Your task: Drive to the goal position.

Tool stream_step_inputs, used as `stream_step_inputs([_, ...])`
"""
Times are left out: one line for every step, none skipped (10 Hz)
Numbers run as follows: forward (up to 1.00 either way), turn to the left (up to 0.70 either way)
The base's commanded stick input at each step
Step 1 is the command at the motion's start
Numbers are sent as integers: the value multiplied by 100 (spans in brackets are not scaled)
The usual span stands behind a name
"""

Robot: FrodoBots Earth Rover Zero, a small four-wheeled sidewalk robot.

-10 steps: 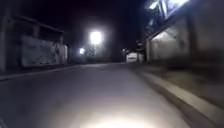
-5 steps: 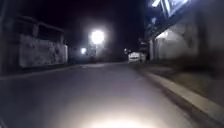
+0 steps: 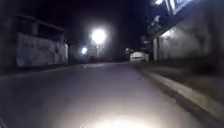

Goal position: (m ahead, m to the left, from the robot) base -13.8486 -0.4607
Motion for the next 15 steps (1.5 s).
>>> stream_step_inputs([100,0])
stream_step_inputs([0,0])
stream_step_inputs([0,12])
stream_step_inputs([0,68])
stream_step_inputs([0,100])
stream_step_inputs([0,100])
stream_step_inputs([0,100])
stream_step_inputs([0,100])
stream_step_inputs([0,100])
stream_step_inputs([0,100])
stream_step_inputs([0,100])
stream_step_inputs([0,100])
stream_step_inputs([0,100])
stream_step_inputs([0,100])
stream_step_inputs([0,100])
